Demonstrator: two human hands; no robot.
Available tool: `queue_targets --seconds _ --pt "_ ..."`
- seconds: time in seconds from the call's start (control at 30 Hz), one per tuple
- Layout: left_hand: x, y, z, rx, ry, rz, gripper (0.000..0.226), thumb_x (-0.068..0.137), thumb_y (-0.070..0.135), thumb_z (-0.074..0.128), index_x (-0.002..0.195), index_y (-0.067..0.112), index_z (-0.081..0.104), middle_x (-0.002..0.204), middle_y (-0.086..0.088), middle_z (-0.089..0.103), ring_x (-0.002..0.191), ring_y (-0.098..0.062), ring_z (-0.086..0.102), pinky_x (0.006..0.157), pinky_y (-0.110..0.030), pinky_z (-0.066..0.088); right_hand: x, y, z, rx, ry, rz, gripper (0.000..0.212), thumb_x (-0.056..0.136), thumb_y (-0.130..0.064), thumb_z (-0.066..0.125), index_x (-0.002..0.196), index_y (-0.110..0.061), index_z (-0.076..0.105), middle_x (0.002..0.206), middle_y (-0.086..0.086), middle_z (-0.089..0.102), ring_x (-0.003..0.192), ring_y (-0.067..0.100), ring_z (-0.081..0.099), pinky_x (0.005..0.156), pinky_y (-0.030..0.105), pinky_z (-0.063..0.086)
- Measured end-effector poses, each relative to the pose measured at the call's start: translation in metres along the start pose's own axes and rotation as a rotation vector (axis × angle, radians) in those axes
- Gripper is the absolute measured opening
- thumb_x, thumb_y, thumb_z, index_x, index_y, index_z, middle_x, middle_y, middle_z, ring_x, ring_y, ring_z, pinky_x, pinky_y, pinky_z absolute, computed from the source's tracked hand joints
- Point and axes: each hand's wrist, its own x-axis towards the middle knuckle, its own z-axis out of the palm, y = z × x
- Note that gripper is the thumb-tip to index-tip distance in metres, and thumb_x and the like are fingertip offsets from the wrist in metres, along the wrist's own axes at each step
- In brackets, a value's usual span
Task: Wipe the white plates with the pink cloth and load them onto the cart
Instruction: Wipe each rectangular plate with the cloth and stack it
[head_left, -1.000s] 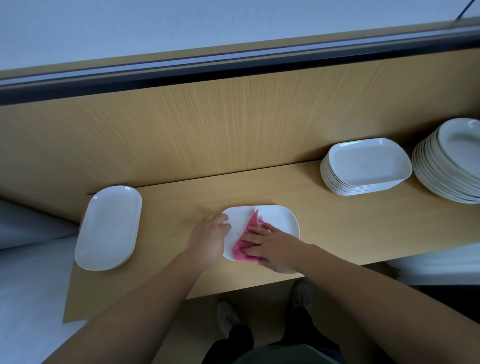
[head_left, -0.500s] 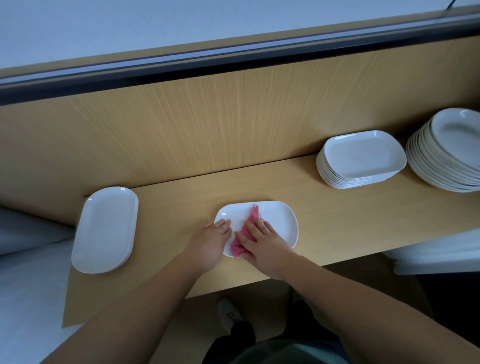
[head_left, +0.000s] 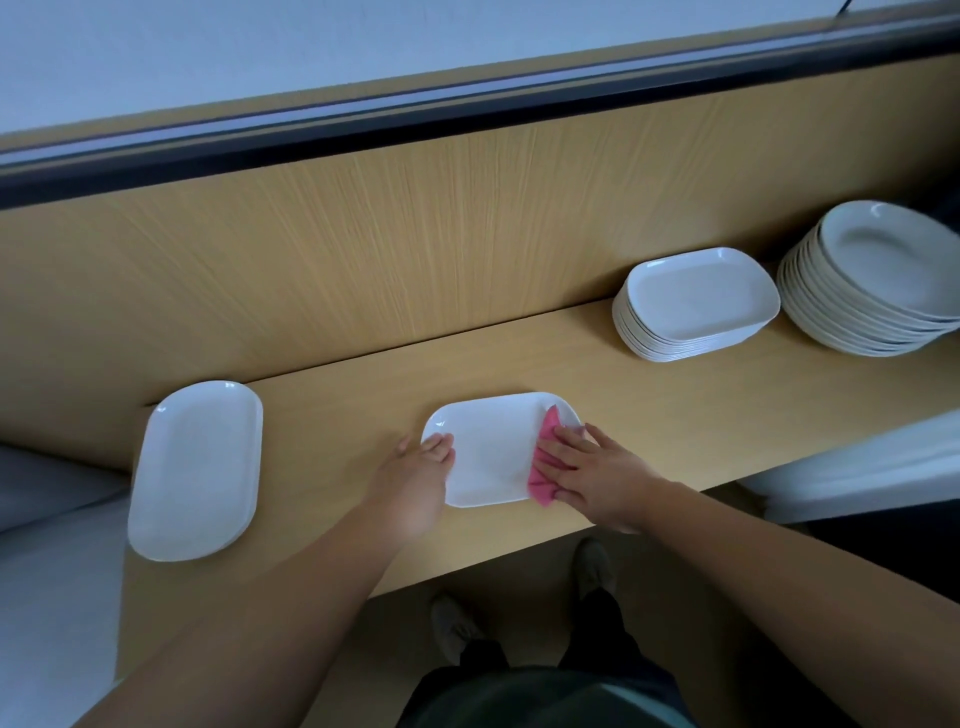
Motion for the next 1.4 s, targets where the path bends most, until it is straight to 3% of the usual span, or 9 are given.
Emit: queue_targets --seconds 0.17,0.37,0.53,0.7,0.8,0.97,1.03,1.17,1.4 --pt "-0.001 0.002 -0.005 -0.024 -0.014 -0.013 0.057 0.099 0.014 0.029 0.154 0.012 0.013 0.162 0.001 -0.001 0.148 -0.010 -0.001 0.118 -0.037 0.002 -0.001 0.013 -0.001 -0.205 -0.054 -0.172 0.043 0.100 -0.026 0.040 0.141 -0.015 0.048 0.150 0.011 0.039 0.145 0.039 0.019 0.118 0.052 0.019" --pt "-0.003 0.003 -0.005 -0.074 0.045 0.006 0.056 0.099 0.010 0.029 0.153 0.011 0.014 0.162 0.001 0.000 0.148 -0.011 0.000 0.118 -0.035 0.005 -0.004 0.008 -0.021 -0.223 -0.093 -0.039 0.044 0.086 -0.005 0.050 0.129 -0.013 0.052 0.137 0.011 0.047 0.138 0.038 0.028 0.113 0.046 0.029" --pt "-0.006 0.005 -0.003 -0.102 0.158 0.031 0.047 0.102 0.019 0.028 0.149 0.009 0.028 0.161 -0.001 0.011 0.148 -0.013 0.010 0.118 -0.034 0.007 -0.018 0.022 -0.021 -0.210 0.235 0.096 0.044 0.034 0.002 0.077 0.070 -0.022 0.068 0.078 0.007 0.064 0.077 0.039 0.065 0.052 0.036 0.054" --pt "-0.020 0.003 0.011 -0.154 0.313 0.148 0.034 0.080 0.032 0.043 0.089 0.019 0.073 0.110 0.002 0.070 0.104 -0.016 0.068 0.104 -0.029 0.039 -0.025 0.039 -0.022 0.035 0.497 0.221 0.041 0.055 -0.001 0.082 0.088 -0.023 0.069 0.092 0.002 0.064 0.079 0.030 0.061 0.067 0.039 0.054" --pt "-0.025 0.002 0.019 -0.128 0.228 0.138 0.039 0.074 0.040 0.044 0.093 0.023 0.073 0.112 0.005 0.070 0.104 -0.012 0.067 0.097 -0.039 0.043 -0.019 0.036 -0.023 0.114 0.568 0.195 0.034 0.065 -0.006 0.080 0.094 -0.022 0.069 0.098 0.003 0.065 0.085 0.032 0.061 0.072 0.040 0.053" --pt "-0.018 0.011 0.019 -0.072 0.202 0.108 0.047 0.096 0.012 0.039 0.143 0.015 0.043 0.156 0.002 0.028 0.145 -0.014 0.024 0.116 -0.030 -0.003 -0.012 0.031 -0.035 0.193 0.684 0.129 0.028 0.069 -0.007 0.080 0.093 -0.019 0.070 0.097 0.003 0.066 0.085 0.032 0.062 0.068 0.039 0.051" --pt "-0.016 0.014 0.018 -0.051 0.223 0.123 0.047 0.097 0.010 0.032 0.141 0.016 0.046 0.156 0.004 0.029 0.144 -0.013 0.026 0.121 -0.033 0.005 -0.013 0.033 -0.040 0.212 0.713 0.112 0.026 0.072 -0.009 0.079 0.094 -0.019 0.071 0.098 0.003 0.067 0.087 0.032 0.062 0.069 0.038 0.050" --pt "-0.017 0.013 0.022 0.037 0.253 0.172 0.037 0.070 0.017 0.041 0.078 0.023 0.077 0.102 0.006 0.074 0.089 -0.011 0.071 0.086 -0.035 0.052 -0.015 0.043 -0.045 0.239 0.754 0.062 0.025 0.075 -0.010 0.078 0.097 -0.018 0.070 0.099 0.001 0.066 0.091 0.029 0.060 0.071 0.040 0.052" --pt "-0.019 0.029 -0.004 -0.082 0.456 0.177 0.039 0.070 0.016 0.037 0.081 0.018 0.075 0.087 0.002 0.074 0.073 -0.016 0.071 0.059 -0.027 0.057 -0.019 0.065 -0.064 0.195 0.832 -0.003 0.026 0.078 -0.011 0.070 0.104 -0.013 0.069 0.105 0.005 0.064 0.093 0.030 0.057 0.073 0.041 0.051"
